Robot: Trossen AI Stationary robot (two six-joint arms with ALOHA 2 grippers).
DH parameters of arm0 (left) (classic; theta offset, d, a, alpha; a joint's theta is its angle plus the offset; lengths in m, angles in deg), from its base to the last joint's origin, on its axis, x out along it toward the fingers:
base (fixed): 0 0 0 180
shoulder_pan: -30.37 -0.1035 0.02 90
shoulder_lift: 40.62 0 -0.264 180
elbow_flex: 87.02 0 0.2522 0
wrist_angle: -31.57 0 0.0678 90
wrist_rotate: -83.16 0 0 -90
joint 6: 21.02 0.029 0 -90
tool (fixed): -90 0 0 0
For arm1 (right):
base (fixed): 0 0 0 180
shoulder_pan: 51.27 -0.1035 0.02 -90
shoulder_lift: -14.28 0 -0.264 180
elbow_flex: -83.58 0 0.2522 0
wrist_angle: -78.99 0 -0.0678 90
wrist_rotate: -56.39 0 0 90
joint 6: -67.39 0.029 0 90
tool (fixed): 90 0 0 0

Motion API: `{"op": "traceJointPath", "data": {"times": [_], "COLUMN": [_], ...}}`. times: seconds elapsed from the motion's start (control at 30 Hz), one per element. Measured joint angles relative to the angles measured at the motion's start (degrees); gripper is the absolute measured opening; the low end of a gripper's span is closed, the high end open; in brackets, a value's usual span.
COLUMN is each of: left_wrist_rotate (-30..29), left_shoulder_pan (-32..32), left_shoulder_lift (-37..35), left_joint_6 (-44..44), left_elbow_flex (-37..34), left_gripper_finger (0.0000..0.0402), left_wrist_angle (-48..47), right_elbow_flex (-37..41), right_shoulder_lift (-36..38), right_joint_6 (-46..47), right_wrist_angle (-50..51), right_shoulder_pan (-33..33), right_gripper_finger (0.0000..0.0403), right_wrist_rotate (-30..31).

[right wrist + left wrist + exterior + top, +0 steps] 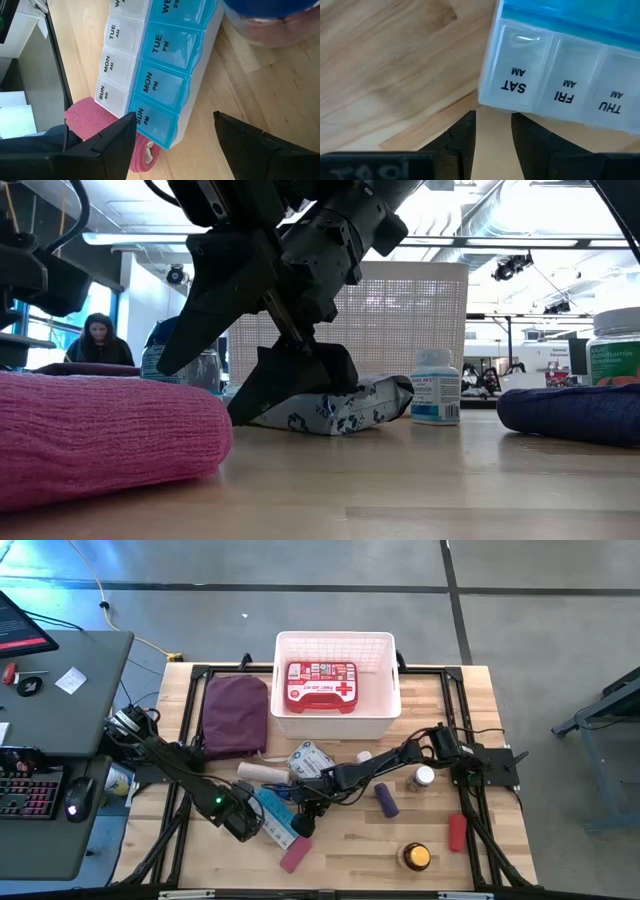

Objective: Pick & place medical supplies in basket/bin
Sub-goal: Put the white and blue pill organizer into the white bin

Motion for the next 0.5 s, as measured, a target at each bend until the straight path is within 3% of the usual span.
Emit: {"op": "traceJointPath", "data": {"times": [0.3, 0.5], "left_wrist_rotate": [5.0, 0.2], "left_shoulder_pan": [0.1, 1.3], "left_shoulder_lift": [-1.2, -3.6], "left_joint_6": [-0.2, -0.4], "left_elbow_flex": [-0.2, 6.6], "left_gripper_finger": [0.0161, 0.0161], "left_wrist_angle": [-0.2, -5.9], "right_elbow_flex": [0.0, 0.0], "right_shoulder_lift": [0.0, 0.0], "right_joint_6": [-0.1, -0.3], "right_wrist_angle": [0.0, 0.0], "right_shoulder_pan": [0.0, 0.0], "right_gripper_finger": [0.0259, 0.0259], "right_wrist_rotate": [0.0, -0.3]}}
